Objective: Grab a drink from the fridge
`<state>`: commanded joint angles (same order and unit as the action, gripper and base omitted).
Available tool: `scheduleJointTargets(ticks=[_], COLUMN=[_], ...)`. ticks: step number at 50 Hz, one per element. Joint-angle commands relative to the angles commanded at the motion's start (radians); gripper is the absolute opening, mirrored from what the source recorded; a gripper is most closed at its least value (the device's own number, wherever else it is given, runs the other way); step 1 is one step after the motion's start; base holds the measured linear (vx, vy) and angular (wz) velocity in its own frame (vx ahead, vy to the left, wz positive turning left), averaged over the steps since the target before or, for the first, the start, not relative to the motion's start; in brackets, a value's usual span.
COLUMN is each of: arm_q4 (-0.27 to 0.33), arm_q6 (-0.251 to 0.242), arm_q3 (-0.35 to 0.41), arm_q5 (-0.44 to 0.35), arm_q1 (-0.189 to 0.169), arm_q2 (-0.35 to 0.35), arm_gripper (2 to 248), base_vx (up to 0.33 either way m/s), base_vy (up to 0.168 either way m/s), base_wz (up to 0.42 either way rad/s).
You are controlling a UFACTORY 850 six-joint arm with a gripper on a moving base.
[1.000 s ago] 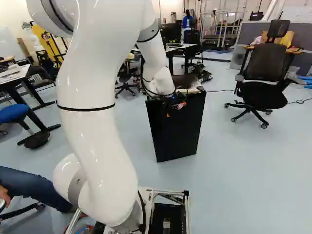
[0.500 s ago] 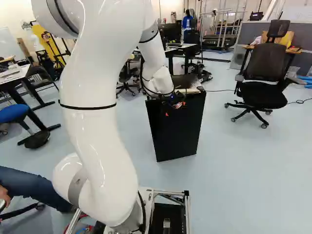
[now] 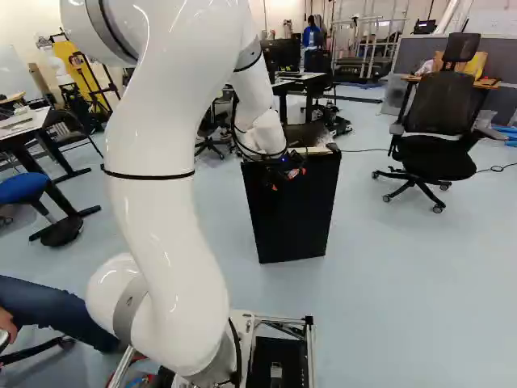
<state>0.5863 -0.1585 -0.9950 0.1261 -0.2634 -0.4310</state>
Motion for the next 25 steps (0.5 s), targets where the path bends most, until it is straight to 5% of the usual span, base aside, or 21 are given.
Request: scheduleJointTargets(ticks=[25], arm_q4=[-0.035], arm_q6=[0.000], arm_q3=[-0.022], arm_q5=[0.002], arm_q1=[0.006], arm_q2=[-0.016], arm_gripper=[247], base_vx=[0.000], base_vy=[0.000], base_wz=[0.000])
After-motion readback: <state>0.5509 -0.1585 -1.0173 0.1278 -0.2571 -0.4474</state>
